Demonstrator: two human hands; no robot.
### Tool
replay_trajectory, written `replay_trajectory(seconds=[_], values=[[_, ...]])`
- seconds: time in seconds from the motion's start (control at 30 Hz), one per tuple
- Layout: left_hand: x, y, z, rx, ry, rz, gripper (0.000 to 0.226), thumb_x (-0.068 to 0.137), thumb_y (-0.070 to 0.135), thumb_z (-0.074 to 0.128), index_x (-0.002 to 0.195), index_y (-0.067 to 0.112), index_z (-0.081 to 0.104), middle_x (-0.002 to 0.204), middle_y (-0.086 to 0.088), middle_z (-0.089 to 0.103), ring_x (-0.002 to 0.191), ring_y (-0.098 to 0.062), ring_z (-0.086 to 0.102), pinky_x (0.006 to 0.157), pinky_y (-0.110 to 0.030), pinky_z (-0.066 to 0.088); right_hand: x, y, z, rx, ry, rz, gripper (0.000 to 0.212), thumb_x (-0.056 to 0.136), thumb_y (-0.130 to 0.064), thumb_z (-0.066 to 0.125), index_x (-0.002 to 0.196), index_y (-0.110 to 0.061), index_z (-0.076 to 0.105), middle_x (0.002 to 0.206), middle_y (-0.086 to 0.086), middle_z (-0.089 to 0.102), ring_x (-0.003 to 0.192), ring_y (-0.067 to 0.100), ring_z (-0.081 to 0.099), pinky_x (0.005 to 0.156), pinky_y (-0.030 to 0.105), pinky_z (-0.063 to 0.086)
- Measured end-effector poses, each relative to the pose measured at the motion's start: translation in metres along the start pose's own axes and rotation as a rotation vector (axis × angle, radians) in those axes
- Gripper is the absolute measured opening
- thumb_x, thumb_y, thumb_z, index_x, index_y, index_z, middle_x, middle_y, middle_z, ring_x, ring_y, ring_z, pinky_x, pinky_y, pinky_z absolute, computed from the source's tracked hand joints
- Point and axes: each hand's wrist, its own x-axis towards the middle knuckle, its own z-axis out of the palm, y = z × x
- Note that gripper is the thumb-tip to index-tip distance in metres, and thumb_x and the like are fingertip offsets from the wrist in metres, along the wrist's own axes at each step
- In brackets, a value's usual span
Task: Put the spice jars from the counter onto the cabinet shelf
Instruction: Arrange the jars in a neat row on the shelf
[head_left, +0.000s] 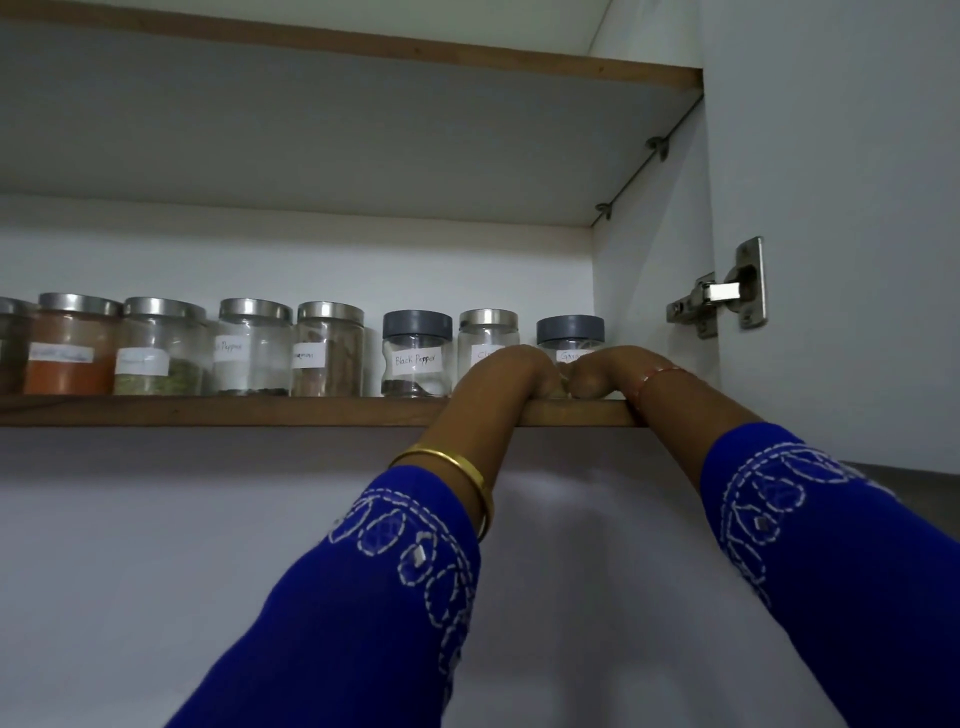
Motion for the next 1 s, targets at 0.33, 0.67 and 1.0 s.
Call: replay_trajectory(seconds=[0.33,0.67,1.0], values=[[-0.003,-0.015,0.004,-0.043,0.29,0.037,0.028,0.088,0.012,0.045,0.112,0.003,0.055,0.116,-0.014,0.06,0.105,-0.027,0.057,0.087,-0.033,0.045,-0.034,0.009,0.0,0.114,0.316,-0.099,0.035,0.092,-0.007,0.046,0.126,0.001,0.052,0.131,0.019,0.054,0.119,0.031,0.052,0.095,0.03,0.041],[-0.052,-0.037,0.019,0.286,0.402,0.147,0.05,0.099,0.03,0.018,0.109,0.005,0.06,0.113,-0.016,0.064,0.105,-0.031,0.058,0.092,-0.037,0.04,-0.106,0.02,0.023,0.111,0.503,-0.143,0.043,0.101,-0.031,0.024,0.11,-0.009,0.061,0.116,0.014,0.064,0.105,0.033,0.058,0.085,0.035,0.039],[-0.134,-0.075,0.044,0.269,0.388,0.242,0.058,0.097,0.025,0.033,0.148,0.01,0.009,0.158,-0.012,0.006,0.146,-0.029,0.001,0.118,-0.045,-0.001,-0.18,0.02,0.06,-0.024,0.444,-0.215,0.055,0.101,-0.031,0.03,0.149,-0.009,0.015,0.158,0.009,0.012,0.146,0.029,0.01,0.117,0.045,0.011]])
